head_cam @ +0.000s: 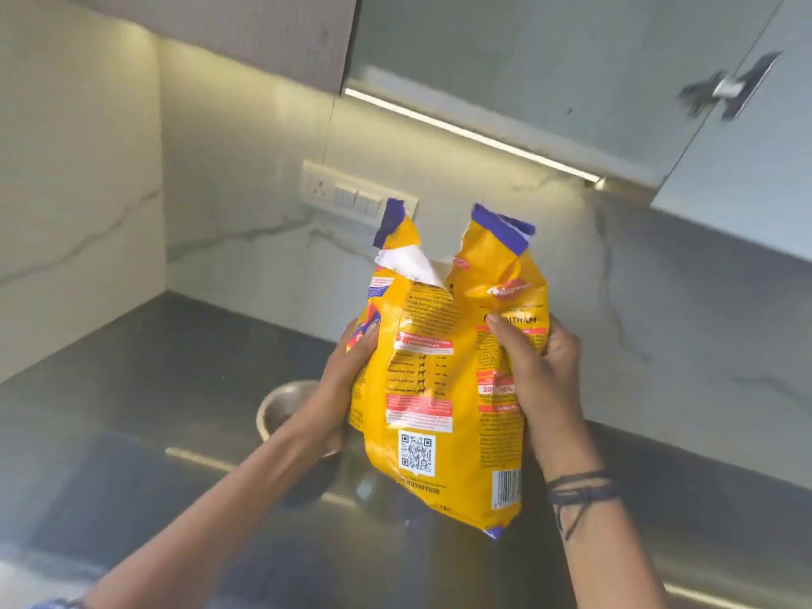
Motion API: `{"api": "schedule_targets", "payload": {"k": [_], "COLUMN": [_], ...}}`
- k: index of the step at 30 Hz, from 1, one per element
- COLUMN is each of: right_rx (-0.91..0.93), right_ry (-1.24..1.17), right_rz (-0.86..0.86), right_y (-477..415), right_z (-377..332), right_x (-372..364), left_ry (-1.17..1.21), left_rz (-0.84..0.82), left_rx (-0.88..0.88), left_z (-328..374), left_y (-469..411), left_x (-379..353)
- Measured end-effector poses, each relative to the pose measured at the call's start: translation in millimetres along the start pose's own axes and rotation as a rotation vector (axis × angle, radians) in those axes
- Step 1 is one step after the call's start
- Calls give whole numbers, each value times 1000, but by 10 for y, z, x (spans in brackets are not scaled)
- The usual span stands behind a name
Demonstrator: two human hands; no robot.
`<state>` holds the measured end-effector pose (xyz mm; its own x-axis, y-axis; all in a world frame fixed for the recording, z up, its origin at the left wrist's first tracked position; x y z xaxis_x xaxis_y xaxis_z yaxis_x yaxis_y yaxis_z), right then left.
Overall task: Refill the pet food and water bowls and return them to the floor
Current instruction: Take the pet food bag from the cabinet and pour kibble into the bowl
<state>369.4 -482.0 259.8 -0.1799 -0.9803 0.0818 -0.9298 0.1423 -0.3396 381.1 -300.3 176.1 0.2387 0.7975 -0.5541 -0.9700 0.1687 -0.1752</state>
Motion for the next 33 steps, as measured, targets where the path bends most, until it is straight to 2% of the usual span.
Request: {"api": "schedule_targets", "payload": {"k": [4, 8, 13, 18, 20, 26, 33], "right_rx": [-81, -147, -209, -121, -96, -101, -216], "right_ry": [26, 93, 301, 316, 283, 341, 452], "right_rz": [-92, -173, -123, -163, -131, -95, -154], "right_y": [232, 363, 363, 304, 304, 205, -76], "right_z": [215, 330, 564, 830, 916, 1284, 1499], "right_x": [-121, -242, -457, -734, -838, -1147, -1314], "left_ry": [40, 60, -10, -19, 2, 132, 359], "left_rz": [127, 162, 161, 123, 103, 135, 211], "left_rx": [-17, -20, -10, -8, 5, 321, 469], "left_z": [-283, -488, -586, -680, -726, -933, -1168], "left_y": [239, 339, 346, 273, 214, -47, -265], "left_x": [312, 569, 819, 1055, 1200, 1642, 1745]}}
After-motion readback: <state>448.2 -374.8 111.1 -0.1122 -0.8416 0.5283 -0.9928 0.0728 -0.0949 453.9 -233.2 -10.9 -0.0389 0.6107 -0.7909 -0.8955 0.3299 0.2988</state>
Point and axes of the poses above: each hand's wrist, its own y-axis away from the middle knuckle, its own x-axis out of the back of the hand, z = x × y, the point moved 3 cm from there along -y, towards the middle knuckle, and after that the axes turned 4 degrees about -x, right-handed, at the moved point
